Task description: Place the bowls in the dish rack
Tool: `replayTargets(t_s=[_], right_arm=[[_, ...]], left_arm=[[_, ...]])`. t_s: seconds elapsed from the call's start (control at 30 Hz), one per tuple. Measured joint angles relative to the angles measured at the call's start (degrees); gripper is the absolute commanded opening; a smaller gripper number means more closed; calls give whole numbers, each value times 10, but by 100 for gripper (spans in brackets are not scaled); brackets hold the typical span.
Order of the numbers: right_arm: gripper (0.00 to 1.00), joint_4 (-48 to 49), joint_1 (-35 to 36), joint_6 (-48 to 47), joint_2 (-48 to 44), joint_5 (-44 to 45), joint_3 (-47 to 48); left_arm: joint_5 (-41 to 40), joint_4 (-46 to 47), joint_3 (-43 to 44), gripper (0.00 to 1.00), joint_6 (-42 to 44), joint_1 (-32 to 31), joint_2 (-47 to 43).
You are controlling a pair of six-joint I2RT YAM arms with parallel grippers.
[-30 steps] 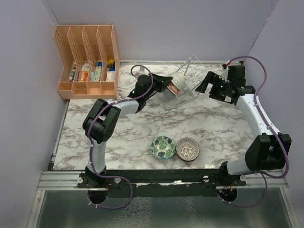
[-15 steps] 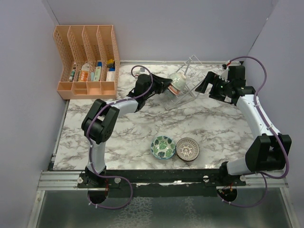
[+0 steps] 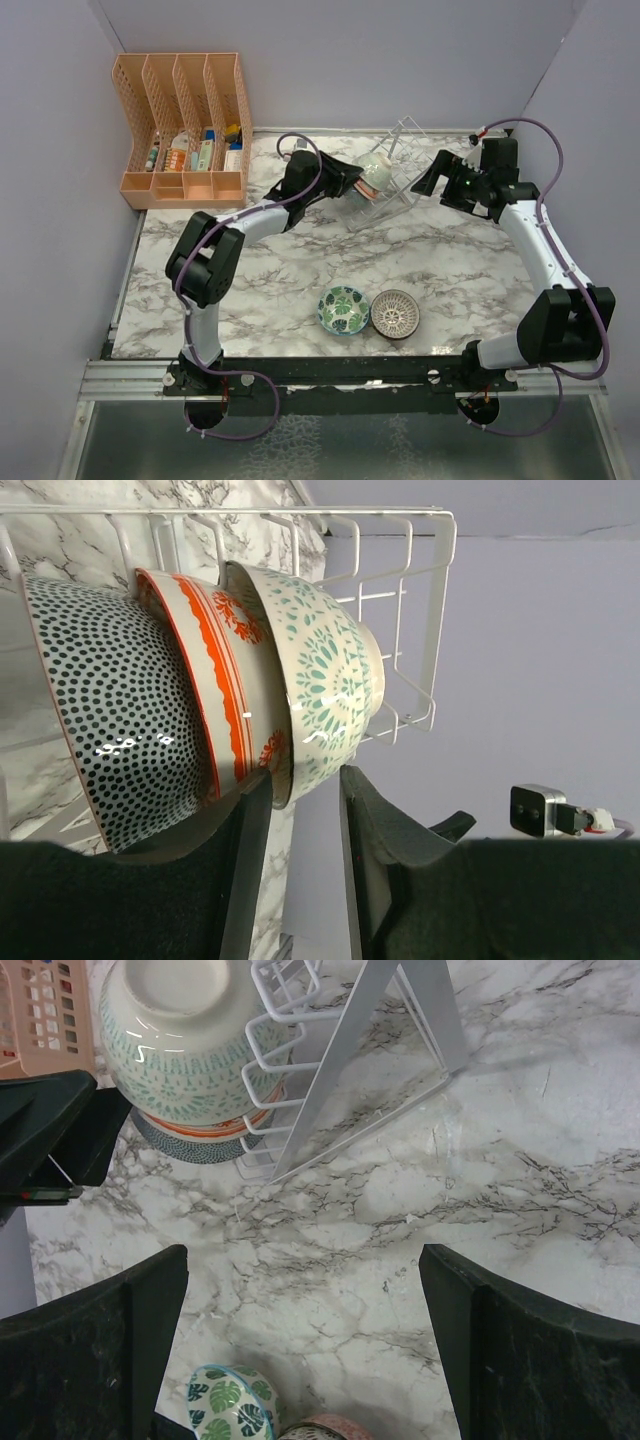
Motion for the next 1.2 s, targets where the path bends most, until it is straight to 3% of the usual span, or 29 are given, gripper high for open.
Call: replayTargets(t_s=[0.07,0.23,0.3,0.47,0.7,0.97,1.07,1.2], right_arm=[[99,0,0,0,-2,0,-1],[99,0,0,0,-5,-1,-2],[100,0,0,0,-5,-2,-2],[100,0,0,0,-7,-4,-2],[99,0,0,0,-13,-5,-2],[100,0,0,0,-13,-5,-2],[100,0,0,0,-13,-5,-2],[100,0,0,0,-13,-4,-2]], left_arm=[[0,-13,0,43,8,1,-7],[1,-39,0,46,25,4,-23],[1,-44,0,54,30,5,-28],[3,-57,0,56,45,6,-44],[28,-164,18,98,134,6,-112],[92,-315,-5,99,304,5,-267],[109,-371,-36,93,364,-4,-309],[77,-470,-64,90,456,-81,-329]])
